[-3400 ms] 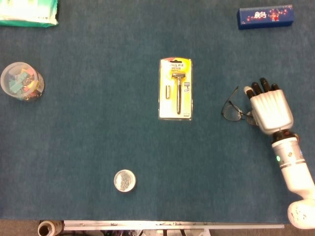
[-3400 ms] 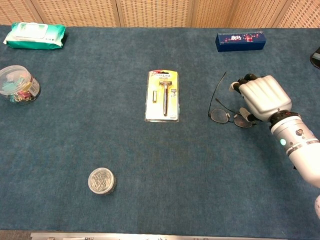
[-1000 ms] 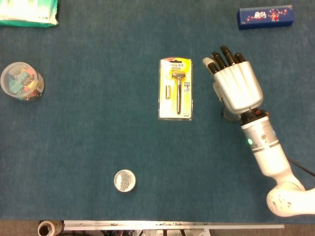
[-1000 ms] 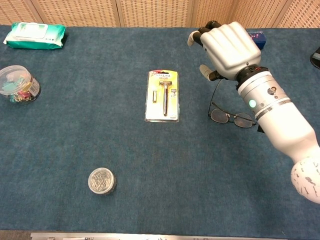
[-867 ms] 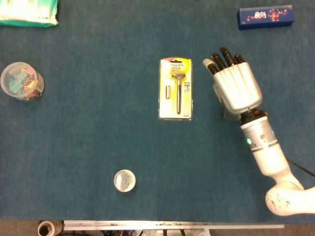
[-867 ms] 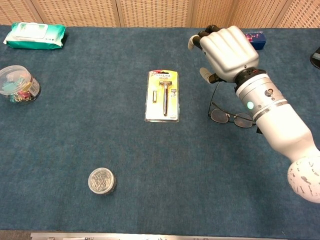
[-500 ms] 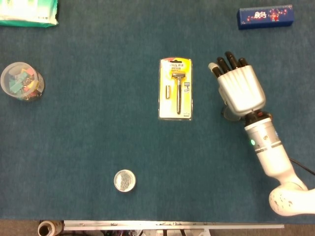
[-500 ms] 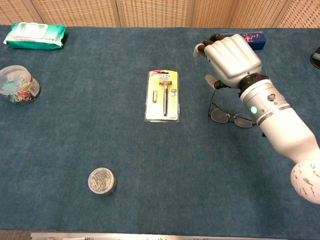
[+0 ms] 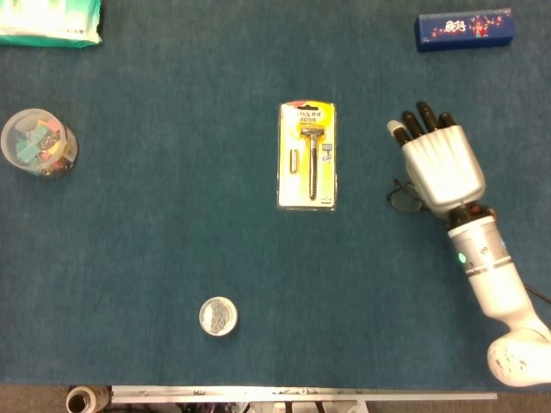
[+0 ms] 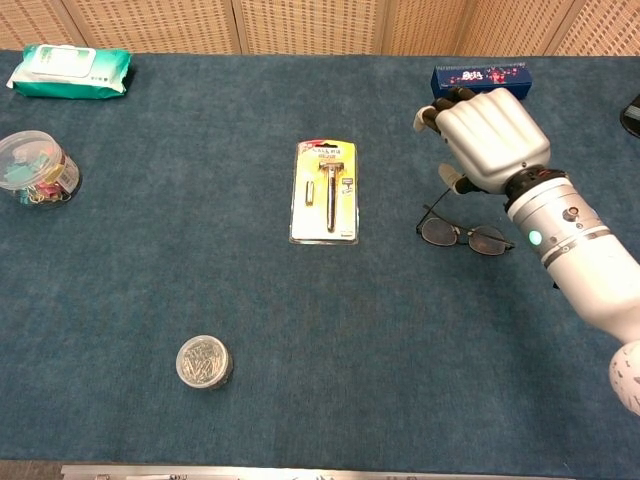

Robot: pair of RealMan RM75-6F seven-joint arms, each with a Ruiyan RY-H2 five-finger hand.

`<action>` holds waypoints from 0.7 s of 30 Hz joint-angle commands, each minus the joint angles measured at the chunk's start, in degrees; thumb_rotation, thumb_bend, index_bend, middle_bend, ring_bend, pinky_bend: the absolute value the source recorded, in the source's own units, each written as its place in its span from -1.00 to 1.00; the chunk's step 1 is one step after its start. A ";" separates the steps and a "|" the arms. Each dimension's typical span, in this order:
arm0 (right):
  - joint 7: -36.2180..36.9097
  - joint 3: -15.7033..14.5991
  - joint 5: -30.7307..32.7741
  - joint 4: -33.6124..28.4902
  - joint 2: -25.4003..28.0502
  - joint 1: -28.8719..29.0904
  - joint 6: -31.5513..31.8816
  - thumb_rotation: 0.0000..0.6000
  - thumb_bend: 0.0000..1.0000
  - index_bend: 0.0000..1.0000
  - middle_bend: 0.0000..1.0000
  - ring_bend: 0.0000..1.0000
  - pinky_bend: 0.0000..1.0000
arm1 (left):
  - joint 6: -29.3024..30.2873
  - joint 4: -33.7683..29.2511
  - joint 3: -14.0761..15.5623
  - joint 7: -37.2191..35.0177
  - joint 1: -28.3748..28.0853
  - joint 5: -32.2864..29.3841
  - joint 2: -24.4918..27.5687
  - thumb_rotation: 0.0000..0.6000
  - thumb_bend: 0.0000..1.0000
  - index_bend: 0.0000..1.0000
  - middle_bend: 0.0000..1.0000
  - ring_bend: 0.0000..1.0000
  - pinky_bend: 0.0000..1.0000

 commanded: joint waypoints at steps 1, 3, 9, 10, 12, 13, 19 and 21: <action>0.67 -0.72 -0.45 0.27 0.36 -0.63 0.40 1.00 -0.37 -0.38 -0.38 -0.62 -0.20 | 0.12 0.12 0.09 0.05 0.11 0.08 -0.13 1.00 -0.77 -0.10 -0.10 -0.27 -0.12; 1.09 -1.21 -0.75 0.36 0.53 -1.02 0.58 1.00 -0.37 -0.38 -0.38 -0.62 -0.20 | 0.13 0.15 0.10 0.12 0.11 0.12 -0.20 1.00 -0.77 -0.10 -0.10 -0.27 -0.12; 2.03 -2.81 -2.10 0.55 0.79 -2.26 1.28 1.00 -0.37 -0.38 -0.38 -0.62 -0.20 | 0.00 -0.20 -0.01 0.79 -0.02 0.10 -0.14 1.00 -0.77 -0.10 -0.10 -0.27 -0.12; 2.23 -3.11 -2.29 0.66 0.83 -2.53 1.36 1.00 -0.37 -0.38 -0.38 -0.62 -0.20 | 0.01 -0.31 -0.04 0.89 -0.03 0.10 -0.12 1.00 -0.77 -0.10 -0.10 -0.27 -0.12; 2.55 -3.44 -2.38 0.91 0.84 -2.91 1.41 1.00 -0.37 -0.38 -0.38 -0.62 -0.20 | -0.05 -0.44 -0.05 1.00 -0.05 0.07 -0.08 1.00 -0.77 -0.10 -0.10 -0.27 -0.12; 2.81 -3.61 -2.38 1.18 0.82 -3.15 1.38 1.00 -0.37 -0.38 -0.38 -0.62 -0.20 | -0.07 -0.57 -0.08 1.10 -0.08 0.08 -0.02 1.00 -0.77 -0.10 -0.10 -0.27 -0.12; 3.52 -3.83 -2.18 2.61 0.60 -3.79 0.90 1.00 -0.37 -0.38 -0.38 -0.62 -0.20 | -0.35 -0.77 -0.15 1.17 -0.19 -0.12 0.13 1.00 -0.77 -0.10 -0.10 -0.27 -0.12; 3.71 -3.80 -2.21 2.93 0.54 -3.88 0.74 1.00 -0.37 -0.38 -0.38 -0.62 -0.20 | -0.31 -0.68 -0.14 1.18 -0.17 -0.10 0.07 1.00 -0.77 -0.10 -0.10 -0.27 -0.12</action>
